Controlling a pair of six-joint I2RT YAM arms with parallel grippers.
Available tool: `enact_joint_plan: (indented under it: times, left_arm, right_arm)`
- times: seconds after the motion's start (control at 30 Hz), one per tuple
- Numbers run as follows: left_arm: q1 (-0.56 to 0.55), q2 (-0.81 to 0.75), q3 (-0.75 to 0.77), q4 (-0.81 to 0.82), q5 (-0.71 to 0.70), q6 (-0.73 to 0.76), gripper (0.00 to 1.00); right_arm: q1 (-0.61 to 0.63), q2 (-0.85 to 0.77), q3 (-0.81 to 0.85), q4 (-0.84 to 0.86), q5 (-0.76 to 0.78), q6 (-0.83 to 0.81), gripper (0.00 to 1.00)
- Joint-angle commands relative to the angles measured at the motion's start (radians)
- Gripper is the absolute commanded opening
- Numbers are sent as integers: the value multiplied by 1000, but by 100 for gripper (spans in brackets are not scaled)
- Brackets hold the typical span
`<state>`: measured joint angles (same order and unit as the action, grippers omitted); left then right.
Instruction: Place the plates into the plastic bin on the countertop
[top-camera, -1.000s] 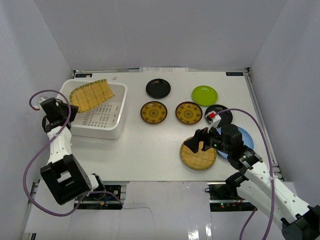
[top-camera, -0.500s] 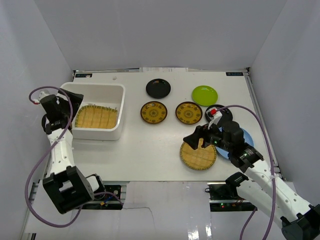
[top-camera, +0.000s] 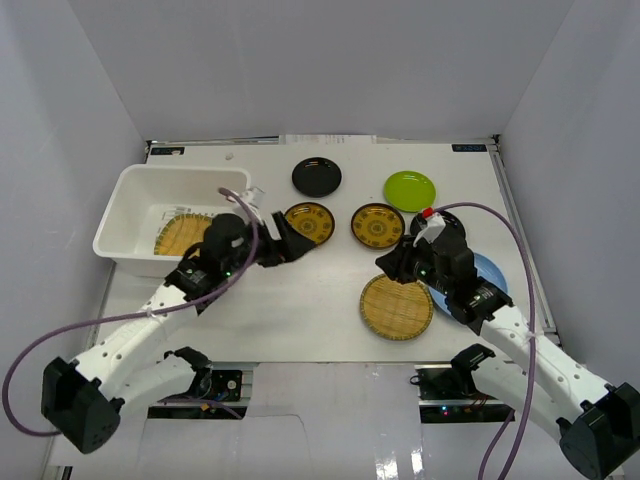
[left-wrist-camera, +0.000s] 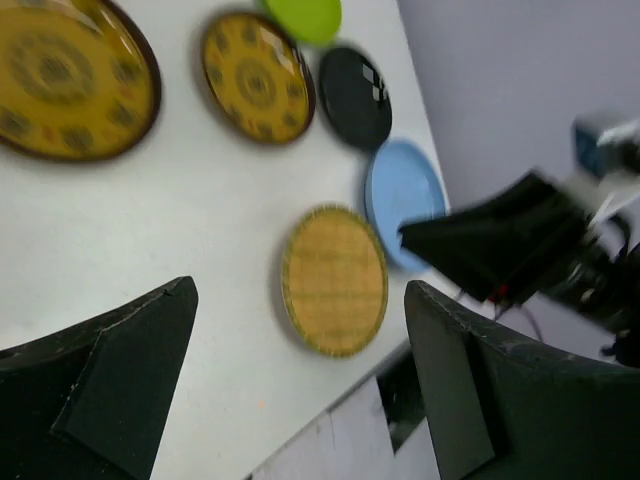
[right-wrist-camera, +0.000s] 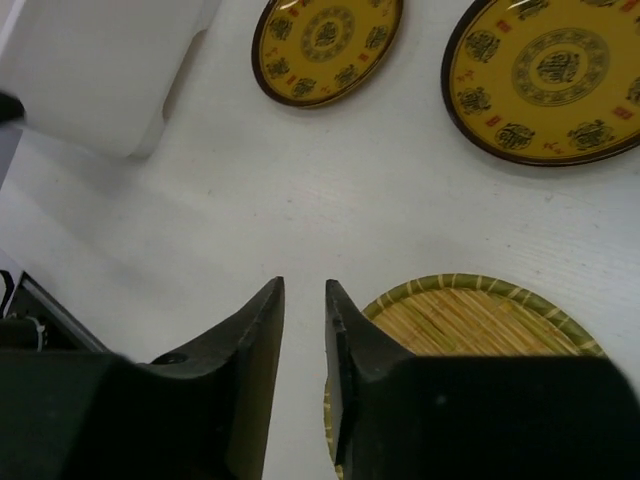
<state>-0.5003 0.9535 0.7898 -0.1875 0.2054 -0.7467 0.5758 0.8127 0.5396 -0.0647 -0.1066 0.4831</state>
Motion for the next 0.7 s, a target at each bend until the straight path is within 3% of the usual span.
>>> enact_joint_plan:
  times: [0.0, 0.07, 0.2, 0.27, 0.4, 0.53, 0.67]
  left_arm:
    - [-267, 54, -49, 14, -157, -45, 94]
    - [-396, 156, -55, 78, -233, -94, 93]
    - [-498, 385, -17, 227, -245, -126, 91]
    - [-511, 476, 11, 278, -236, -134, 90]
    - [-520, 667, 69, 349, -256, -132, 76]
    - [-520, 772, 106, 364, -297, -117, 73]
    - [-521, 863, 129, 434, -239, -117, 70]
  right_arm:
    - [-7, -58, 39, -10, 166, -4, 27]
    - [-7, -107, 121, -62, 252, -56, 25]
    - [-5, -150, 281, -156, 350, -112, 25]
    - [-8, -165, 319, -182, 348, -136, 25]
    - [-7, -182, 332, -230, 306, -149, 29]
    - [-8, -196, 321, -265, 301, -153, 32]
    - [-7, -208, 287, -270, 298, -149, 33]
